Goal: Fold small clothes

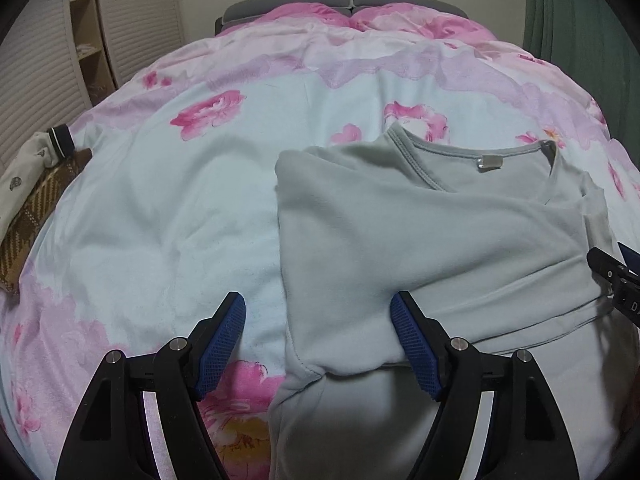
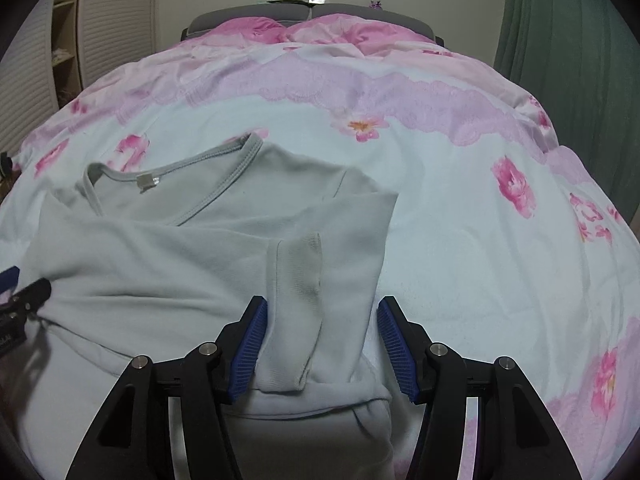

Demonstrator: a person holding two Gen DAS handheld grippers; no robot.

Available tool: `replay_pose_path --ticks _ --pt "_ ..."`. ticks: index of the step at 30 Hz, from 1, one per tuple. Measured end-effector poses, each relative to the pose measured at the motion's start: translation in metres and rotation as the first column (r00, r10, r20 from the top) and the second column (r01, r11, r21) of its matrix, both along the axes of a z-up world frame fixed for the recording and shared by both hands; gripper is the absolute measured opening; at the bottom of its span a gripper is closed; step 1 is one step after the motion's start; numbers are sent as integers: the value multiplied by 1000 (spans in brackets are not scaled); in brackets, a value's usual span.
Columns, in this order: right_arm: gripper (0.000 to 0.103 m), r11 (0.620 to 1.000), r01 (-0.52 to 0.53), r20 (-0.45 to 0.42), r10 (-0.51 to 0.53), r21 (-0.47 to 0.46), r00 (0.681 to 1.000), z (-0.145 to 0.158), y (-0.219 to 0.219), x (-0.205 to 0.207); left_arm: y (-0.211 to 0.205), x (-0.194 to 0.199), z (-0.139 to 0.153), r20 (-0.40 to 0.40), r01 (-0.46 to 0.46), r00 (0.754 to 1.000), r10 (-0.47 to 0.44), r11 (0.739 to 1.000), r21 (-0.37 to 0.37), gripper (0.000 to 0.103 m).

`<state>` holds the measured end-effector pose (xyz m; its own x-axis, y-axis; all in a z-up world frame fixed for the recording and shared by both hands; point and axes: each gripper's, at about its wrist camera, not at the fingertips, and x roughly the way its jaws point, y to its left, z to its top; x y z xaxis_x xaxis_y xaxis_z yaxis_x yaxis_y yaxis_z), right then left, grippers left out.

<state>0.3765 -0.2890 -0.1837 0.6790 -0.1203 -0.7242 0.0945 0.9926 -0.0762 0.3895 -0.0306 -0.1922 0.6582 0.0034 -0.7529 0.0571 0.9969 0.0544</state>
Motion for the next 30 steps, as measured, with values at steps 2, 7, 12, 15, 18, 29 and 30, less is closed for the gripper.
replay_pose_path --ticks 2,7,12,15,18,29,30 --pt "57 1000 -2 6 2 13 1000 7 -1 -3 -1 -6 6 16 9 1000 -9 1000 8 76" --pt "59 998 -9 64 5 68 998 37 -6 -36 6 -43 31 55 53 997 -55 998 22 75" --pt "63 993 -10 91 -1 114 996 49 -6 -97 19 -100 46 65 79 995 -80 997 19 75" --pt "66 991 4 106 -18 134 994 49 -4 -139 21 -137 47 70 83 994 -85 996 31 75" --pt "66 991 16 104 -30 136 994 46 -1 -171 25 -166 46 69 66 995 -68 998 21 75" --pt "66 975 121 45 -132 188 990 25 -23 -237 32 -219 26 58 5 998 -4 1000 -23 75" --pt "66 972 131 35 -140 193 990 23 -26 -239 31 -221 24 57 6 998 -5 1000 -19 75"
